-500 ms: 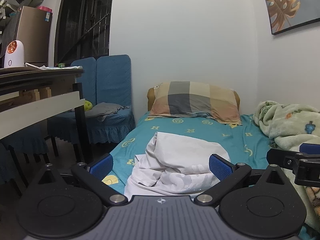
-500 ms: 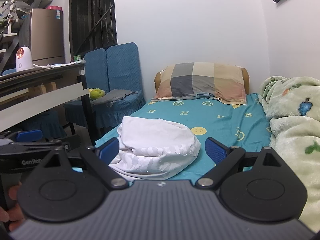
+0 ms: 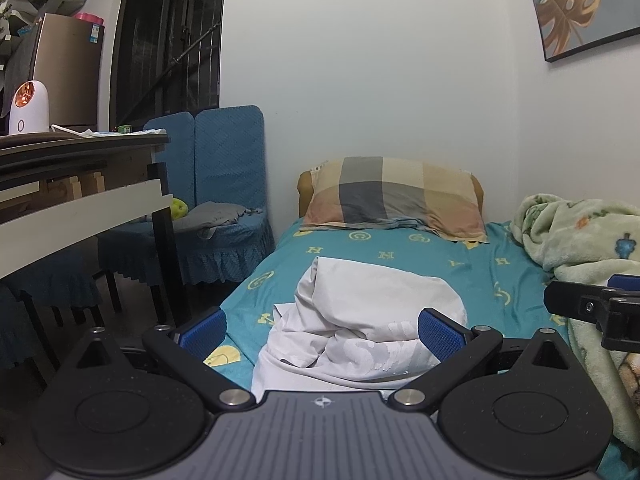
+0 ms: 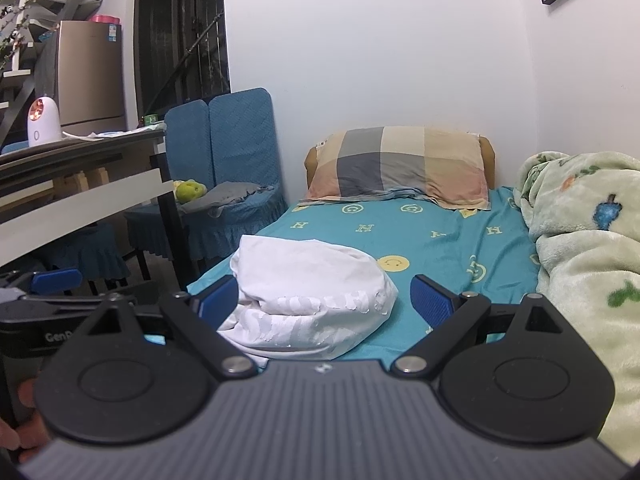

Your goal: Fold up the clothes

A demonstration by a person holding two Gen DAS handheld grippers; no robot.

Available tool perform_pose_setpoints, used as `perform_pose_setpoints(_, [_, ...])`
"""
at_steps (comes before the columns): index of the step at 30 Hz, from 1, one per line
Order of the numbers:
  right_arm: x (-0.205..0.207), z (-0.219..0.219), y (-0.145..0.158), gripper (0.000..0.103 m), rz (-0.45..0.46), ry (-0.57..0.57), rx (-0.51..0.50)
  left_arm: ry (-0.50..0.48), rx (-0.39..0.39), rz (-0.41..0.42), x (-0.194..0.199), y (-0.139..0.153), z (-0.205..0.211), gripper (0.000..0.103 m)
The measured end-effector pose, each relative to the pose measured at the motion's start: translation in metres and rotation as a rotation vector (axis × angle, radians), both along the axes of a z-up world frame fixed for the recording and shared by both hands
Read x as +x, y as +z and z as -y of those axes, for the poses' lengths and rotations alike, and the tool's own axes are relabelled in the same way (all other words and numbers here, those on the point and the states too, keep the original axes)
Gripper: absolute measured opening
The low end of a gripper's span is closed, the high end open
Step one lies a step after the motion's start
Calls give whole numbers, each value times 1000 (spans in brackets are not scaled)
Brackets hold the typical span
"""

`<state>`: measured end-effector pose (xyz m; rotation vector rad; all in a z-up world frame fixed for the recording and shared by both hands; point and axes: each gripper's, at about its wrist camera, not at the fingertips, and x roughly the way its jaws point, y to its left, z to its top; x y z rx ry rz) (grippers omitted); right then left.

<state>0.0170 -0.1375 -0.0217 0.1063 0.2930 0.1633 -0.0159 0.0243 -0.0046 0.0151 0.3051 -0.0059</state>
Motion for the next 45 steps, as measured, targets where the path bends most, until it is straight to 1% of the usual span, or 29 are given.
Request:
perform_pose_setpoints(3, [1, 2, 1, 94, 7, 3, 21, 3, 5, -2, -2, 1, 1, 103])
perform_pose_setpoints(7, [0, 3, 1, 94, 14, -3, 21, 9, 8, -6, -1, -1, -2, 103])
perform_pose_setpoints(12, [2, 1, -3, 94, -6, 6, 20, 19, -8, -16, 4, -1, -4, 103])
perform_pose_setpoints(18, [3, 0, -1, 94, -3, 5, 11, 34, -33, -16, 6, -1, -11, 103])
perform_pose_setpoints(25, [1, 0, -1, 94, -3, 6, -1, 9, -48, -1, 8, 3, -1, 103])
perform_pose_setpoints(27, [1, 0, -1, 94, -1, 7, 1, -7, -66, 1, 7, 3, -5, 103])
perform_pose_setpoints(35, [1, 4, 0, 94, 4, 2, 13, -9, -58, -8, 7, 0, 1, 103])
perform_pose_setpoints(38, [0, 5, 1, 94, 4, -7, 16, -16, -78, -20, 9, 0, 1, 103])
perform_pose_setpoints(40, [-2, 6, 1, 94, 1, -12, 23, -24, -106, -41, 13, 0, -2, 103])
perform_pose_setpoints(43, [-3, 8, -1, 94, -7, -23, 32, -37, -181, -89, 30, -1, -4, 103])
perform_pose_setpoints(45, [0, 10, -4, 94, -29, -36, 39, -34, -236, -133, 49, -2, -6, 102])
